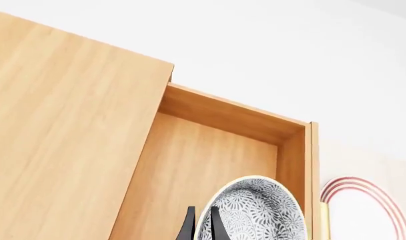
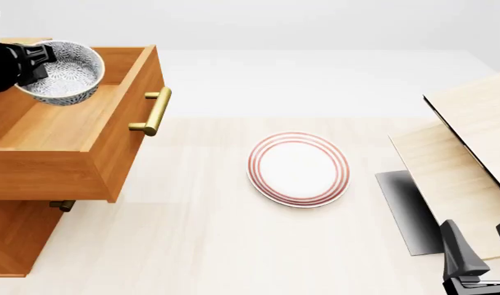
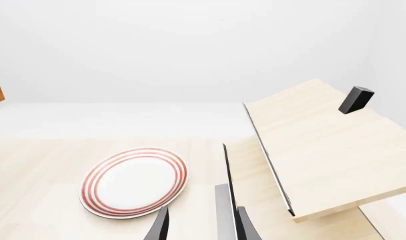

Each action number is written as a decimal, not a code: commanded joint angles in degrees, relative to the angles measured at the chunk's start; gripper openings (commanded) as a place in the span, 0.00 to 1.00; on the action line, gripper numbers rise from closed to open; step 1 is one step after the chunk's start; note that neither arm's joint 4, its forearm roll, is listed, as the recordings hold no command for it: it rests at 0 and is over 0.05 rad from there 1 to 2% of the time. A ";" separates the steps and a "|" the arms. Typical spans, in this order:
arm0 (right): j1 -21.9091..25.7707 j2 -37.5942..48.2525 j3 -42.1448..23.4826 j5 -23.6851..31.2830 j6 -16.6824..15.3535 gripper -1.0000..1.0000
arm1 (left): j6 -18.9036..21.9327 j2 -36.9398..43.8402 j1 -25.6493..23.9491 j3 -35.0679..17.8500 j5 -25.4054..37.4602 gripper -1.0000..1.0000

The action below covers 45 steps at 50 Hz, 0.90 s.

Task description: Open the top drawer of the cabinet and put the bowl in it.

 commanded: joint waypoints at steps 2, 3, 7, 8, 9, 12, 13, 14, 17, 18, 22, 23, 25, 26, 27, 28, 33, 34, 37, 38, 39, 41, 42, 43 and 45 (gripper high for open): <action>-0.03 -0.04 0.04 -0.01 -0.01 1.00 | 0.40 1.60 0.22 0.47 -1.86 0.00; -0.02 -0.06 0.04 -0.02 -0.01 1.00 | 0.57 1.76 0.28 0.49 -1.91 0.00; -0.01 -0.07 0.04 -0.02 -0.05 1.00 | 0.68 2.27 0.28 0.56 -2.26 0.00; -0.01 -0.07 0.04 -0.02 -0.02 1.00 | 0.62 2.32 0.15 0.61 -2.36 0.00; -0.01 -0.07 0.04 -0.02 -0.02 1.00 | 0.62 2.32 0.15 0.61 -2.36 0.00; -0.02 -0.06 0.04 -0.02 -0.01 1.00 | 0.65 2.55 0.04 0.59 -2.47 0.00; -0.02 -0.06 0.04 -0.02 -0.05 1.00 | 0.80 2.74 0.17 0.62 -2.56 0.00; -0.02 -0.06 0.04 -0.02 -0.05 1.00 | 0.80 2.74 0.17 0.62 -2.56 0.00; -0.02 -0.07 0.03 -0.02 -0.07 1.00 | 0.68 2.81 0.21 0.77 -2.76 0.00; -0.02 -0.07 0.03 -0.02 -0.07 1.00 | 0.62 2.79 0.26 0.77 -2.77 0.00; -0.04 -0.04 0.04 -0.01 -0.01 1.00 | 0.69 2.86 0.34 0.82 -2.86 0.00; -0.05 -0.03 0.04 -0.01 0.00 1.00 | 0.82 2.94 0.53 0.85 -2.89 0.00; -0.06 -0.02 0.04 -0.01 0.02 1.00 | 0.58 2.93 0.47 1.11 -3.10 0.00; -0.07 -0.01 0.04 0.00 0.04 1.00 | 0.64 3.03 0.53 1.20 -3.18 0.00; -0.07 -0.01 0.04 0.00 0.04 1.00 | 0.64 3.03 0.53 1.20 -3.18 0.00; -0.07 0.00 0.04 0.00 0.05 1.00 | 0.47 3.09 0.29 1.36 -3.35 0.00; -0.11 0.04 0.04 0.00 0.11 1.00 | 0.53 3.34 0.43 1.76 -3.73 0.00; -0.11 0.05 0.04 0.00 0.12 1.00 | 0.56 3.40 0.39 1.80 -3.77 0.00; -0.13 0.07 0.04 0.01 0.14 1.00 | 0.52 3.49 0.57 2.20 -4.07 0.00; -0.13 0.08 0.04 0.01 0.16 1.00 | 0.52 3.50 0.67 2.29 -4.17 0.00; -0.14 0.08 0.04 0.01 0.16 1.00 | 0.37 3.51 0.58 2.35 -4.23 0.00; -0.15 0.10 0.04 0.01 0.18 1.00 | 0.56 3.69 0.71 2.34 -4.28 0.00; -0.15 0.10 0.04 0.01 0.19 1.00 | 0.47 3.73 0.60 2.37 -4.35 0.00; -0.16 0.12 0.04 0.01 0.21 1.00 | 0.74 3.94 0.72 2.45 -4.44 0.00; -0.18 0.14 0.05 0.01 0.23 1.00 | 0.47 4.09 0.49 2.60 -4.68 0.00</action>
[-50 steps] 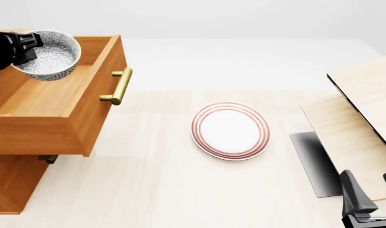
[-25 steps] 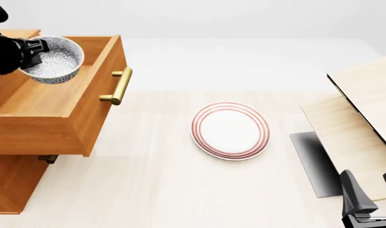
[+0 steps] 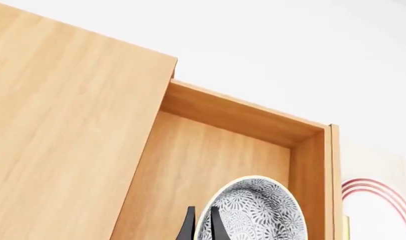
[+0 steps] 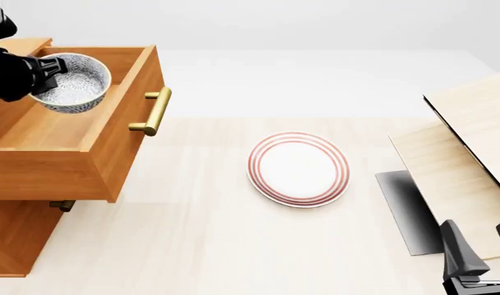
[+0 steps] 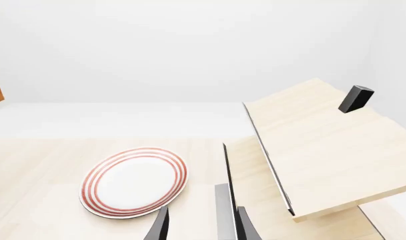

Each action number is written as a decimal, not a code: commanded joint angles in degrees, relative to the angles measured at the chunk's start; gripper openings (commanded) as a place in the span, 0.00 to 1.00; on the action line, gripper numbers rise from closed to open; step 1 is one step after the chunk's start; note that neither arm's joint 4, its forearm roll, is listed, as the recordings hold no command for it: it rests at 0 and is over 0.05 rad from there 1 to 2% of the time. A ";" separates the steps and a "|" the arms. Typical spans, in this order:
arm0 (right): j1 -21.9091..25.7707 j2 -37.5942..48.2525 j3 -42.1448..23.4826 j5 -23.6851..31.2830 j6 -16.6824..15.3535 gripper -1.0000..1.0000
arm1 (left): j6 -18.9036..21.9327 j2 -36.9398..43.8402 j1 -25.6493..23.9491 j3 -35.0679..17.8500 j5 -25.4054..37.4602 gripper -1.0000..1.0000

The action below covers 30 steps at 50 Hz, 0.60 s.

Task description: Open the top drawer of the cabinet and put the bowl in it.

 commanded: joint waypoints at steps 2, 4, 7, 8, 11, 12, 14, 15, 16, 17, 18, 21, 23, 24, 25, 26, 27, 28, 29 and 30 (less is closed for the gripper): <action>0.08 -0.17 0.03 -0.04 -0.21 1.00 | 0.28 0.43 0.15 0.92 -1.35 0.00; 0.08 -0.17 0.03 -0.04 -0.21 1.00 | 0.32 0.69 0.19 1.11 -1.56 0.00; 0.08 -0.17 0.03 -0.04 -0.21 1.00 | 0.31 1.11 0.05 1.35 -1.89 0.00; 0.08 -0.17 0.03 -0.04 -0.21 1.00 | 0.00 0.99 -0.06 1.45 -1.94 0.00; 0.08 -0.17 0.03 -0.04 -0.21 1.00 | 0.21 1.16 -0.02 1.41 -1.90 0.00; 0.08 -0.17 0.03 -0.04 -0.21 1.00 | 0.21 1.16 -0.02 1.41 -1.90 0.00; 0.08 -0.17 0.03 -0.04 -0.21 1.00 | 0.06 1.32 0.25 1.73 -2.16 0.00; 0.08 -0.17 0.03 -0.04 -0.21 1.00 | 0.00 1.33 0.29 1.73 -2.19 0.00; 0.08 -0.17 0.03 -0.04 -0.21 1.00 | 0.00 1.33 0.29 1.73 -2.19 0.00; 0.08 -0.17 0.03 -0.04 -0.21 1.00 | -0.04 1.51 0.04 1.75 -2.28 0.00; 0.08 -0.17 0.03 -0.04 -0.21 1.00 | 0.08 1.59 0.20 1.75 -2.33 0.00; 0.08 -0.17 0.03 -0.04 -0.21 1.00 | 0.06 1.73 0.14 1.76 -2.40 0.00; 0.08 -0.17 0.03 -0.04 -0.21 1.00 | 0.03 1.77 0.12 1.84 -2.42 0.00; 0.08 -0.17 0.03 -0.04 -0.21 1.00 | 0.02 1.79 0.11 1.82 -2.43 0.00; 0.08 -0.17 0.03 -0.04 -0.21 1.00 | 0.08 1.85 0.21 1.79 -2.42 0.00; 0.08 -0.17 0.03 -0.04 -0.21 1.00 | 0.16 1.95 0.11 1.74 -2.43 0.00; 0.08 -0.17 0.03 -0.04 -0.21 1.00 | 0.17 2.05 0.14 1.71 -2.44 0.00; 0.08 -0.17 0.03 -0.04 -0.21 1.00 | 0.12 2.11 0.11 1.73 -2.49 0.00; 0.08 -0.17 0.03 -0.04 -0.21 1.00 | 0.34 2.22 0.28 1.76 -2.53 0.00; 0.08 -0.17 0.03 -0.04 -0.21 1.00 | 0.19 2.21 0.10 1.84 -2.59 0.00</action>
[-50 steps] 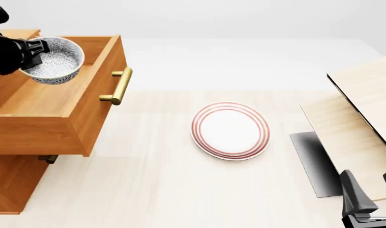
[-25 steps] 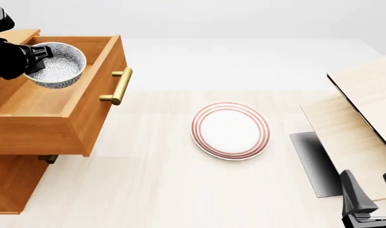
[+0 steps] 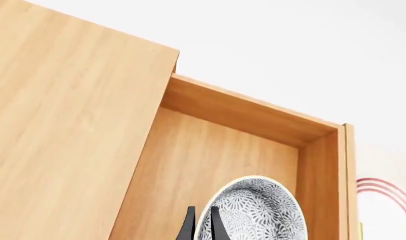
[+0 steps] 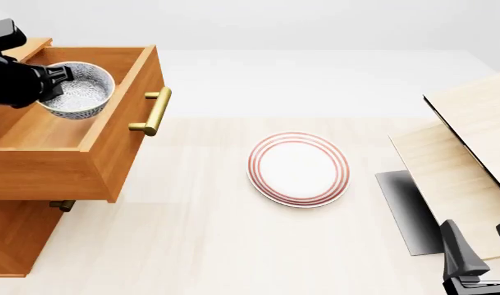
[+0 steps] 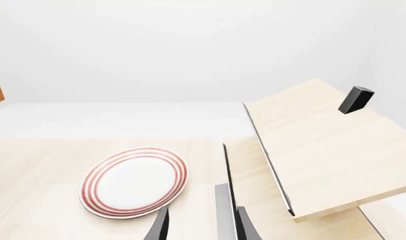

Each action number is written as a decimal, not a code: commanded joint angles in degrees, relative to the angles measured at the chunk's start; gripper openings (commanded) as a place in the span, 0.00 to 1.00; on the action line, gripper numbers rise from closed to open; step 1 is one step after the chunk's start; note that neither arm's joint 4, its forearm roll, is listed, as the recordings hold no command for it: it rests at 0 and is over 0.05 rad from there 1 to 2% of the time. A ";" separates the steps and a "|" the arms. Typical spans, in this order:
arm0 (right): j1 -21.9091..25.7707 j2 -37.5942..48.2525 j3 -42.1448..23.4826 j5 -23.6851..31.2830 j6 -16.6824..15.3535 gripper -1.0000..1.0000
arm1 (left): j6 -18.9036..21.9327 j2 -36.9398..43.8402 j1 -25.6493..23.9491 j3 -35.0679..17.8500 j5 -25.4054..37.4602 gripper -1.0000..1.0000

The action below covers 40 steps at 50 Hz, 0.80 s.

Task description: Open the top drawer of the cabinet and put the bowl in it.

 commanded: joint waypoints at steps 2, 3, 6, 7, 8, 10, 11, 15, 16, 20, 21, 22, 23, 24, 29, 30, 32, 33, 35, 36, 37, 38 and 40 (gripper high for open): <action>-0.01 -0.06 0.04 -0.02 -0.05 1.00 | 0.64 0.35 0.25 0.44 -0.73 0.00; -0.01 -0.06 0.04 -0.02 -0.05 1.00 | 0.64 0.35 0.25 0.44 -0.73 0.00; -0.01 -0.06 0.04 -0.02 -0.05 1.00 | 0.90 0.42 0.47 0.56 -0.65 0.00; -0.01 -0.06 0.04 -0.02 -0.05 1.00 | 0.81 0.45 0.51 0.57 -0.70 0.00; -0.01 -0.06 0.04 -0.02 -0.05 1.00 | 0.82 0.49 0.59 0.59 -0.70 0.00; -0.01 -0.06 0.04 -0.02 -0.05 1.00 | 0.87 0.52 0.78 0.60 -0.68 0.00; -0.01 -0.06 0.04 -0.02 -0.05 1.00 | 0.82 0.54 0.74 0.59 -0.71 0.00; -0.01 -0.06 0.04 -0.02 -0.05 1.00 | 0.88 0.65 0.84 0.67 -0.81 0.00; -0.01 -0.06 0.04 -0.02 -0.05 1.00 | 0.89 0.75 0.95 0.67 -0.90 0.00; -0.01 -0.06 0.04 -0.02 -0.05 1.00 | 0.94 0.75 0.92 0.80 -0.97 0.00; -0.01 -0.06 0.04 -0.02 -0.05 1.00 | 0.96 0.76 0.93 0.82 -1.01 0.00; -0.01 -0.06 0.04 -0.02 -0.05 1.00 | 1.08 0.89 0.88 0.80 -1.00 0.00; -0.01 -0.06 0.04 -0.02 -0.05 1.00 | 1.03 0.90 0.77 0.83 -1.07 0.00; -0.01 -0.06 0.04 -0.02 -0.05 1.00 | 1.18 1.04 0.80 0.80 -1.10 0.00; -0.01 -0.06 0.04 -0.02 -0.05 1.00 | 1.32 1.14 0.87 1.10 -1.28 0.00; -0.01 -0.06 0.04 -0.02 -0.05 1.00 | 1.32 1.06 0.97 1.13 -1.30 0.00; -0.01 -0.06 0.04 -0.02 -0.05 1.00 | 1.40 1.05 1.01 1.11 -1.30 0.00; -0.01 -0.06 0.04 -0.02 -0.05 1.00 | 1.71 1.13 0.87 0.99 -1.21 0.00; -0.01 -0.06 0.04 -0.02 -0.05 1.00 | 1.55 1.20 0.90 0.69 -1.15 1.00; -0.01 -0.06 0.04 -0.02 -0.05 1.00 | 1.58 1.17 0.89 0.66 -1.08 1.00; -0.01 -0.06 0.04 -0.02 -0.05 1.00 | 1.94 1.14 1.15 0.61 -0.96 1.00; -0.01 -0.06 0.04 -0.02 -0.05 1.00 | 1.96 1.12 1.18 0.57 -0.90 1.00; -0.01 -0.06 0.04 -0.02 -0.05 1.00 | 1.81 0.96 0.99 0.46 -0.76 1.00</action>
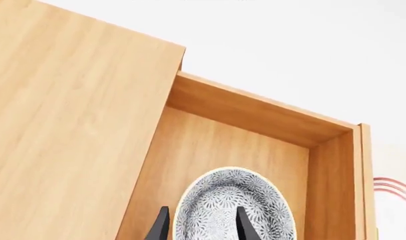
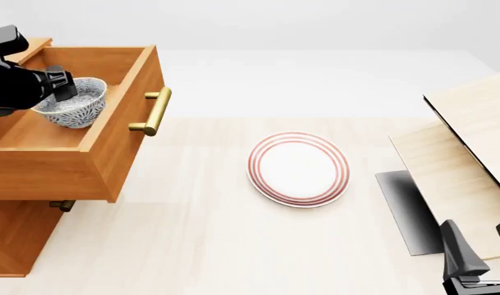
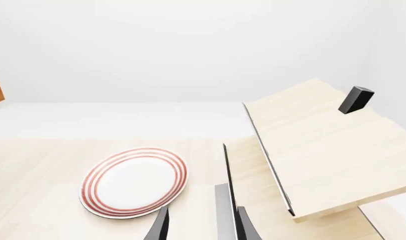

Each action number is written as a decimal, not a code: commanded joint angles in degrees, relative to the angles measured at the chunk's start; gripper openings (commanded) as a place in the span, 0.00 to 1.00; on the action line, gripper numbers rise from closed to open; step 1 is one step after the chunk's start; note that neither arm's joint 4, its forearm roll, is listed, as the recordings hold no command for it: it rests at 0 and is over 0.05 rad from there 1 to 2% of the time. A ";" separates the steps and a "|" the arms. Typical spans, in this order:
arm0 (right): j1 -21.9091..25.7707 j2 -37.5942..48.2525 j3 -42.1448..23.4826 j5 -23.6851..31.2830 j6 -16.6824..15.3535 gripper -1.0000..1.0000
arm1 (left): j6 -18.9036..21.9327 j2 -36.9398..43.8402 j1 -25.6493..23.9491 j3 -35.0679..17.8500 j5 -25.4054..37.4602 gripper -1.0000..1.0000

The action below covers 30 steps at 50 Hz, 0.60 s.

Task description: Open the top drawer of the cabinet and put the bowl in it.

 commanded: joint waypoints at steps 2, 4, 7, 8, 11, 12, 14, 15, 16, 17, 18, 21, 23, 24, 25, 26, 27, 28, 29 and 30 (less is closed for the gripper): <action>-0.01 -0.06 0.04 -0.02 -0.04 1.00 | 0.85 -0.20 0.22 -0.16 0.12 1.00; -0.01 -0.06 0.04 -0.02 -0.04 1.00 | 1.11 -0.18 0.46 -0.29 0.27 1.00; -0.01 -0.06 0.04 -0.02 -0.04 1.00 | 1.49 -0.34 0.63 -0.61 0.69 1.00; -0.01 -0.06 0.04 -0.02 -0.04 1.00 | 1.49 -0.34 0.63 -0.62 0.70 1.00; -0.01 -0.06 0.04 -0.02 -0.04 1.00 | 1.80 -0.55 1.01 -0.53 0.97 1.00; -0.01 -0.06 0.04 -0.02 -0.04 1.00 | 1.56 -0.69 0.75 -0.46 0.90 1.00; -0.01 -0.06 0.04 -0.02 -0.04 1.00 | 1.91 -0.84 0.84 -0.49 1.12 1.00; -0.01 -0.06 0.04 -0.02 -0.04 1.00 | 1.66 -1.00 0.67 -0.50 1.18 1.00; -0.01 -0.06 0.04 -0.02 -0.04 1.00 | 1.82 -1.02 0.70 -0.55 1.29 1.00; -0.01 -0.06 0.04 -0.02 -0.04 1.00 | 2.25 -1.02 0.89 -0.67 1.48 1.00; -0.01 -0.06 0.04 -0.02 -0.04 1.00 | 1.92 -1.21 0.78 -0.78 1.61 1.00; -0.01 -0.06 0.04 -0.02 -0.04 1.00 | 2.44 -1.54 0.91 -1.18 2.28 1.00; -0.01 -0.06 0.04 -0.02 -0.04 1.00 | 2.66 -1.85 0.95 -1.33 2.60 1.00; -0.01 -0.06 0.04 -0.02 -0.04 1.00 | 2.66 -1.85 0.95 -1.33 2.61 1.00; -0.01 -0.06 0.04 -0.02 -0.04 1.00 | 2.30 -2.20 0.66 -1.41 2.86 1.00; -0.01 -0.06 0.04 -0.02 -0.04 1.00 | 2.61 -2.27 0.92 -1.49 3.03 1.00; -0.01 -0.06 0.04 -0.02 -0.04 1.00 | 2.61 -2.27 0.92 -1.49 3.03 1.00; -0.01 -0.06 0.04 -0.02 -0.04 1.00 | 2.47 -2.62 0.65 -1.54 3.27 1.00; -0.01 -0.06 0.04 -0.02 -0.04 1.00 | 2.74 -2.69 0.82 -1.56 3.40 1.00; -0.01 -0.06 0.04 -0.02 -0.04 1.00 | 2.88 -2.75 0.99 -1.52 3.50 1.00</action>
